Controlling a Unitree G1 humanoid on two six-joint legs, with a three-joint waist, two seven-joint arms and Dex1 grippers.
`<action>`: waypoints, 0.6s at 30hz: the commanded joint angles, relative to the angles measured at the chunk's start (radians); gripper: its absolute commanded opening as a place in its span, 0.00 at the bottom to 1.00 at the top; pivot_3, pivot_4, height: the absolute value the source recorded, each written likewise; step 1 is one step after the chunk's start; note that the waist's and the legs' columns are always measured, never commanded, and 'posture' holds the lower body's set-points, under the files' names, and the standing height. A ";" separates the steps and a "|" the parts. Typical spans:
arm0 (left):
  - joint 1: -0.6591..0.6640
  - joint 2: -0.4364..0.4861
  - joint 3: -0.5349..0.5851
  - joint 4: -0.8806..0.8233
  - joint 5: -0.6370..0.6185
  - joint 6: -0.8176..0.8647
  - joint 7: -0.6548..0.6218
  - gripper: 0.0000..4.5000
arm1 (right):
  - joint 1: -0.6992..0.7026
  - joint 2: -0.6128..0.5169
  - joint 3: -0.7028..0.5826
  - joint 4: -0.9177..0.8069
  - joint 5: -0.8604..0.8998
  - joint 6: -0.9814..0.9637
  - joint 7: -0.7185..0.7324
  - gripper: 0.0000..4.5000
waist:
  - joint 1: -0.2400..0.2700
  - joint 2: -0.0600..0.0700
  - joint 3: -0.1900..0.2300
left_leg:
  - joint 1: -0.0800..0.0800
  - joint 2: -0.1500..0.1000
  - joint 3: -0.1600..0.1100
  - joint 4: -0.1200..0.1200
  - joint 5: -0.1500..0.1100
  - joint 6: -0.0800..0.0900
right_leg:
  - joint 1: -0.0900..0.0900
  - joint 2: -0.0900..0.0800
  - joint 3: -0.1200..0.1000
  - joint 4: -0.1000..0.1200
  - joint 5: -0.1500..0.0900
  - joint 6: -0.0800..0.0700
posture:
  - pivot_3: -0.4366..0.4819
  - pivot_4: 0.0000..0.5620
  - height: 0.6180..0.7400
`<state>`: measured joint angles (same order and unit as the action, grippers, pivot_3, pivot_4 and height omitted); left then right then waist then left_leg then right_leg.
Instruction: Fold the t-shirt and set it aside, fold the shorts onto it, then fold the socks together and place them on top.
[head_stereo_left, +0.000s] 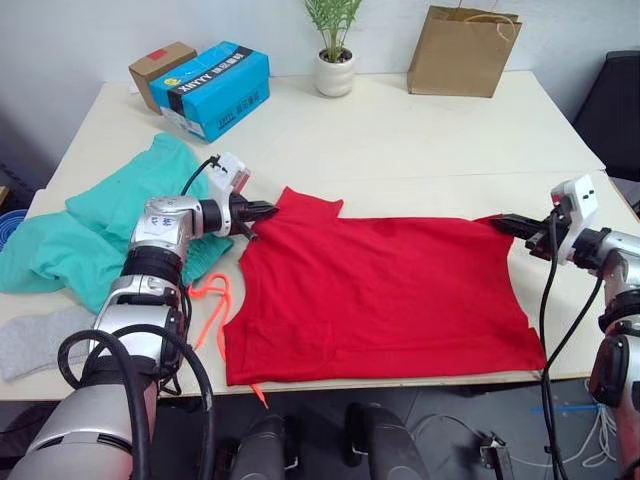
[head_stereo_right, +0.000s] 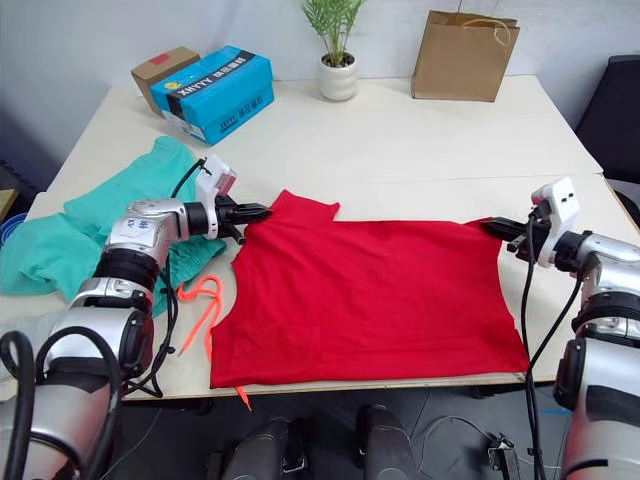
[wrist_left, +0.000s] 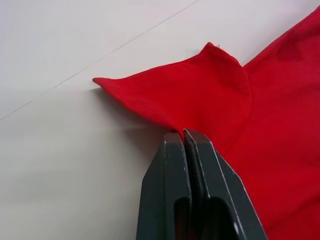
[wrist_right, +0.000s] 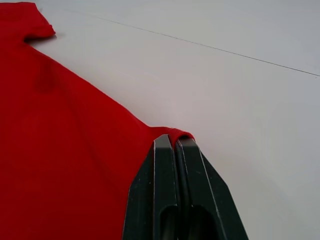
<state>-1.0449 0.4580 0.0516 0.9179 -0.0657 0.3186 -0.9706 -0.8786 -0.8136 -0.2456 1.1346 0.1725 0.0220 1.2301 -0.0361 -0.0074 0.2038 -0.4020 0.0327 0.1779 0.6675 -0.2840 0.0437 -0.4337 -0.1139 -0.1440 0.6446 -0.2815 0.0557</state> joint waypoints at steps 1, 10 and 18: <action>0.043 0.031 0.001 -0.154 -0.034 0.047 -0.026 0.00 | 0.028 -0.038 -0.042 -0.059 0.049 -0.006 0.022 0.00 | 0.000 0.000 0.000 | 0.000 0.000 0.000 0.000 0.000 0.000 | 0.000 0.000 0.000 0.000 0.000 0.000 | 0.48 0.27 1.00; 0.258 0.097 -0.010 -0.480 -0.081 0.146 -0.050 0.00 | 0.172 -0.054 -0.072 -0.190 0.110 0.060 0.050 0.00 | 0.006 0.000 0.000 | 0.002 0.001 0.000 0.001 0.000 0.000 | 0.001 -0.001 0.002 0.001 0.000 0.000 | 0.48 0.27 1.00; 0.338 0.089 -0.028 -0.587 -0.100 0.169 -0.023 0.00 | 0.295 -0.023 -0.036 -0.280 0.099 0.061 0.017 0.00 | 0.008 0.000 0.000 | 0.005 0.000 0.000 0.003 0.000 0.000 | 0.004 -0.002 0.003 -0.001 0.000 0.000 | 0.48 0.27 1.00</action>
<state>-0.7160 0.5384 0.0209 0.3804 -0.1482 0.4853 -0.9966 -0.5970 -0.8350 -0.2808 0.8877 0.2657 0.0884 1.2567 -0.0277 -0.0075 0.2036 -0.3964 0.0331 0.1777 0.6702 -0.2841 0.0436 -0.4291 -0.1161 -0.1403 0.6438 -0.2815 0.0556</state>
